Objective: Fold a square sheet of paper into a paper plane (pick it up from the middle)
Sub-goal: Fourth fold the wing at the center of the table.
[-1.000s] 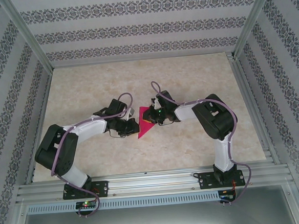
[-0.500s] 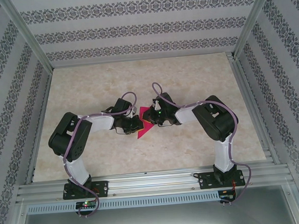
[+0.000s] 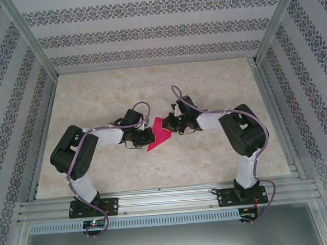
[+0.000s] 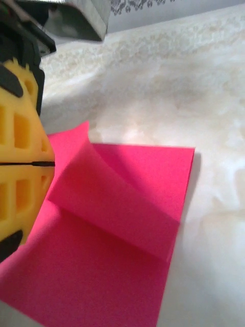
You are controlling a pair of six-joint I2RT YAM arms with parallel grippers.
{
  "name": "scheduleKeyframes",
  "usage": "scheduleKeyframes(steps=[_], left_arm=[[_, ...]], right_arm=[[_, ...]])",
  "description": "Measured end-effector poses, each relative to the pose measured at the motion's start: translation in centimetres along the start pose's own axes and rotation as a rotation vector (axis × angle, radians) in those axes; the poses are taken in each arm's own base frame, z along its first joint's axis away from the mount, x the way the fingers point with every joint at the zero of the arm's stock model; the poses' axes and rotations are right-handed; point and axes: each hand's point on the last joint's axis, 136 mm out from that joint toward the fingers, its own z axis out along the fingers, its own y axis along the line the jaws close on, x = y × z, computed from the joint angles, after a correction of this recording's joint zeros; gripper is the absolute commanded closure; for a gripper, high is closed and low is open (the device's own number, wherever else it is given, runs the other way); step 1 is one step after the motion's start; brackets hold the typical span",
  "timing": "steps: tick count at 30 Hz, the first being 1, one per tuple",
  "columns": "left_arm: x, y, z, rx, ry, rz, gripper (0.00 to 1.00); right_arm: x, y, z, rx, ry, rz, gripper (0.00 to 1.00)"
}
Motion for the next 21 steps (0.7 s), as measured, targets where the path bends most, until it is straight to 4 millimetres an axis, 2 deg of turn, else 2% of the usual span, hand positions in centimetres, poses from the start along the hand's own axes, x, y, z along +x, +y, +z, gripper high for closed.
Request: scheduleKeyframes(steps=[3,9,11,14,21], left_arm=[[0.1,0.1,-0.1,-0.007,0.012,0.015,1.0],[0.3,0.1,-0.1,-0.016,0.023,0.019,1.0],[0.3,0.1,-0.1,-0.016,0.024,0.019,1.0],[0.4,0.2,-0.2,-0.017,0.026,0.021,1.0],[0.4,0.2,-0.2,-0.018,0.026,0.032,1.0]], right_arm=[[0.6,1.3,-0.1,-0.018,0.006,-0.037,1.0],[3.0,2.6,2.1,-0.027,0.064,-0.076,1.0],[3.1,1.9,2.8,-0.016,0.072,-0.069,1.0],[2.8,0.0,3.6,0.023,0.068,-0.039,1.0],[0.9,-0.9,2.9,0.014,0.03,-0.014,0.99]])
